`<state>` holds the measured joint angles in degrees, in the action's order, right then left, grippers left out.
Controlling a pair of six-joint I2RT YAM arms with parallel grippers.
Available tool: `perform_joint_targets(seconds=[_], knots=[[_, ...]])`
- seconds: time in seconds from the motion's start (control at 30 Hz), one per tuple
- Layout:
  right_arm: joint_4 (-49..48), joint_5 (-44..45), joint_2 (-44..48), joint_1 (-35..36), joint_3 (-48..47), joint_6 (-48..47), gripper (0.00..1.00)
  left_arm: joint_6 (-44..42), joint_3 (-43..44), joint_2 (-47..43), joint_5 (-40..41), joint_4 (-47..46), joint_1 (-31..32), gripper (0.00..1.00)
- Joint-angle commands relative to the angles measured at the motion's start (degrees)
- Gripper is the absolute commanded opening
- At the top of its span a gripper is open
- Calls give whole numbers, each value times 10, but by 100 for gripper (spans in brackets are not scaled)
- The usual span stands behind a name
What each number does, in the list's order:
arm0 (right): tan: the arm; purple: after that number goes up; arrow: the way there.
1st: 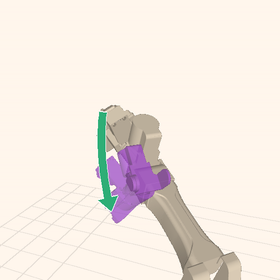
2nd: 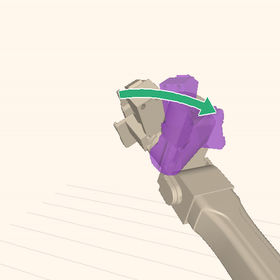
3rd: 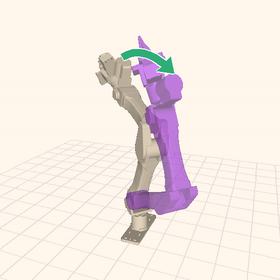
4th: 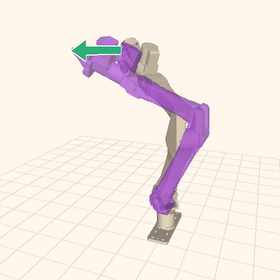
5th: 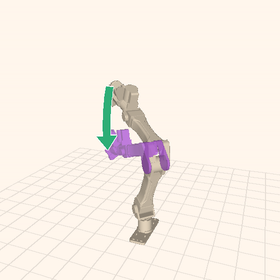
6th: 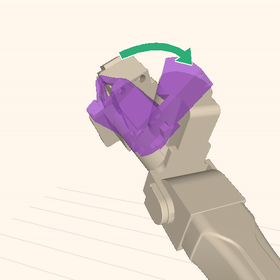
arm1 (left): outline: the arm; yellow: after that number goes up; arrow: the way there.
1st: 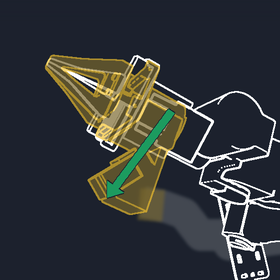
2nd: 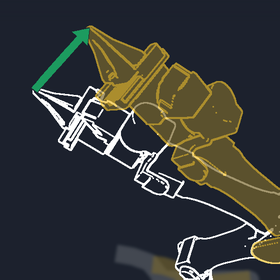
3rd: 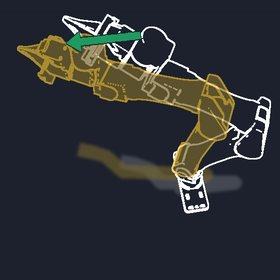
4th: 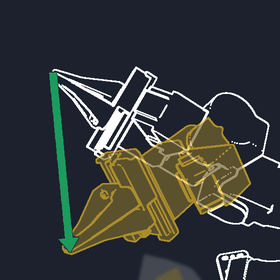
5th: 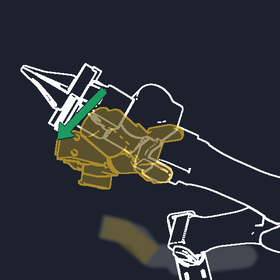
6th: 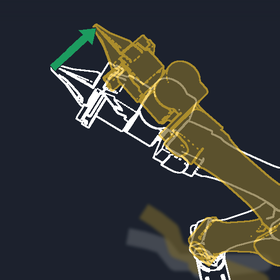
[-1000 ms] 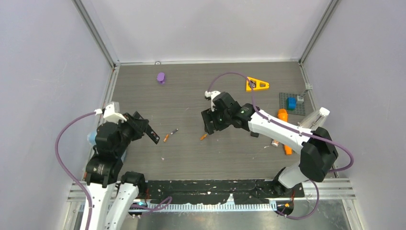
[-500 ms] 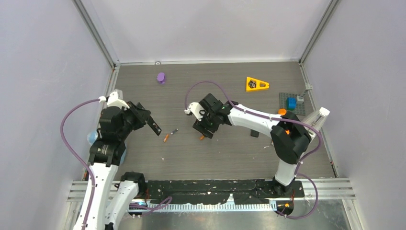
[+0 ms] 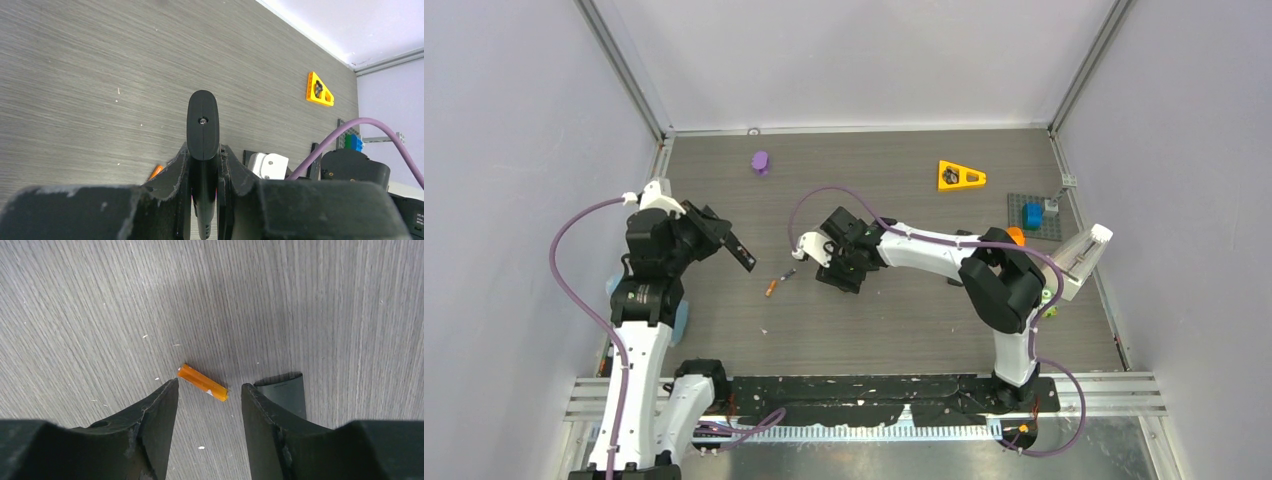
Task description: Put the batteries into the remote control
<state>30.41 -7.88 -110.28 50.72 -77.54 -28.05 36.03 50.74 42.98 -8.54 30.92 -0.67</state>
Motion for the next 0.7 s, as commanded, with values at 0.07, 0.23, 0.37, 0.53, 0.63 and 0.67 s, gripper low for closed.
perform_joint_targets(seconds=[0.07, 0.23, 0.37, 0.53, 0.63, 0.67], knots=[[-8, -18, 0, 2, 1, -23, 54, -1, 34, 5, -12, -42, -9, 0], [-6, -10, -9, 3, 6, -28, 52, 1, 31, 8, -13, -45, -9, 0], [-17, -5, -11, 3, 13, -25, 49, 3, 29, 9, -15, -46, -8, 0], [-36, 13, -13, 7, 19, -15, 37, 3, 26, 5, -15, -46, -10, 0], [-43, 17, -13, 11, 21, -6, 28, 4, 25, 3, -15, -46, -10, 0], [-43, 19, -13, 11, 21, -2, 23, 4, 25, 2, -15, -46, -10, 0]])
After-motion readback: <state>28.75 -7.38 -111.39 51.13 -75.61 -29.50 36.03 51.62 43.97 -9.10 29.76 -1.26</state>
